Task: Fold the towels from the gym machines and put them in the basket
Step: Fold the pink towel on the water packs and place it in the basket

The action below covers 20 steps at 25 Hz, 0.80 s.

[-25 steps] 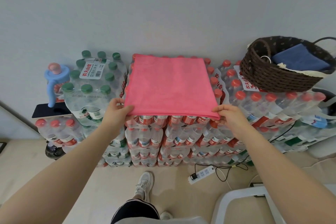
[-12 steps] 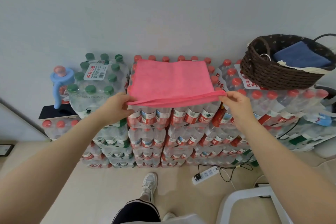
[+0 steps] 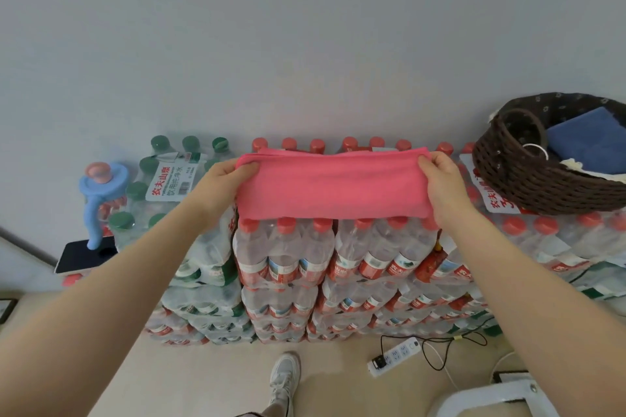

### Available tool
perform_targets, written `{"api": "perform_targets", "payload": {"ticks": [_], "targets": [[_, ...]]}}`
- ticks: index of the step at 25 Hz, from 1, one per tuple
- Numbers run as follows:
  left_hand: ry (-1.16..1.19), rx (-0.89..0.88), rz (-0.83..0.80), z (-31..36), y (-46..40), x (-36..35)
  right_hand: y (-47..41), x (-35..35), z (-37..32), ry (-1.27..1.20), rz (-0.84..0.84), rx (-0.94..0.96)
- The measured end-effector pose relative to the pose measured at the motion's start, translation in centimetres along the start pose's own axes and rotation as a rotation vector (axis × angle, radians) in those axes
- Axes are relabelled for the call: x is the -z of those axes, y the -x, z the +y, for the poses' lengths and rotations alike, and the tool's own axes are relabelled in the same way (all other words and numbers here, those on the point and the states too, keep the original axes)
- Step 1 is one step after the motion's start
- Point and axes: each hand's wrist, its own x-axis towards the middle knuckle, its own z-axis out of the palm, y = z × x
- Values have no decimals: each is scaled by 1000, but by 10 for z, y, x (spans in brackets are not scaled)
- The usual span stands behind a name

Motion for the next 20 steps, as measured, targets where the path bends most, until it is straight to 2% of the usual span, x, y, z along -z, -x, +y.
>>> {"api": "perform_targets", "payload": {"ticks": [3, 5, 7, 9, 14, 20], "targets": [[-146, 49, 66, 2, -45, -6, -37, -18, 4, 384, 3, 10], [-494, 50, 105, -3, -71, -10, -55, -30, 11, 617, -35, 1], [-774, -11, 150, -10, -84, -15, -60, -38, 12, 743, -61, 10], [-839, -73, 191, -13, -90, -18, -61, -43, 10, 810, -47, 16], [-776, -145, 230, -17, -96, -16, -60, -47, 15, 802, 110, -10], [-1122, -109, 216, -23, -113, -21, -69, -51, 14, 860, 126, -67]]}}
